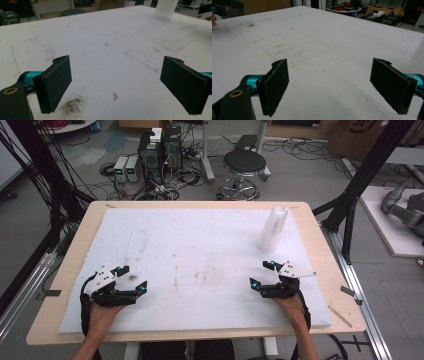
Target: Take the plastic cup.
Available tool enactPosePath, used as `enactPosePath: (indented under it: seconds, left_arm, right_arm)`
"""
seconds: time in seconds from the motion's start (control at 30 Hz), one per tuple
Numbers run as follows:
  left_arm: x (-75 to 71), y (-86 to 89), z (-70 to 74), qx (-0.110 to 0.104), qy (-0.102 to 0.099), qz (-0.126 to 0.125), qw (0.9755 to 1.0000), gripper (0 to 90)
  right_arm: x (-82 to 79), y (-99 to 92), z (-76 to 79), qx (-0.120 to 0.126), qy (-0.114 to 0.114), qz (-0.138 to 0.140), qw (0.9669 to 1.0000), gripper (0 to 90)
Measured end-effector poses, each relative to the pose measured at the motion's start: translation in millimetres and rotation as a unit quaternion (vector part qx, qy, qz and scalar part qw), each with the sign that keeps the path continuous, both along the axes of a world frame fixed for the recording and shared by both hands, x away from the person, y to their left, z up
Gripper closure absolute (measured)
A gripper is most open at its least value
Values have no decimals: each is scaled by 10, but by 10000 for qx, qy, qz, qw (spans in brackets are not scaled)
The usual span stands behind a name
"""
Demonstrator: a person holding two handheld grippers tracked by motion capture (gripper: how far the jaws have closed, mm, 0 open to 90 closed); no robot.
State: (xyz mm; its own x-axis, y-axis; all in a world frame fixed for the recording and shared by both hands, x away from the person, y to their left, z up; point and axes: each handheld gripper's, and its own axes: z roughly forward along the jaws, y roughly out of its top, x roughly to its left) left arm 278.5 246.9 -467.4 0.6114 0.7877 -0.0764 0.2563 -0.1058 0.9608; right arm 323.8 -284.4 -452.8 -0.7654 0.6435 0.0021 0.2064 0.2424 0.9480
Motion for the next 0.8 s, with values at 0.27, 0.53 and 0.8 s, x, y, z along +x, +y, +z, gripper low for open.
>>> enactPosePath:
  seconds: [0.27, 0.53, 0.8]
  left_arm:
    - [-1, -5, -1, 9, -2, -28, 10000, 101]
    - [12, -8, 0, 24, 43, -22, 10000, 101]
    - [22, -8, 1, 36, 98, -84, 9999, 101]
  right_arm:
    - [12, -1, 2, -21, 78, 11, 10000, 152]
    - [18, -4, 9, -14, 195, 63, 9998, 151]
    - [-3, -114, 137, -134, 324, 23, 9994, 152]
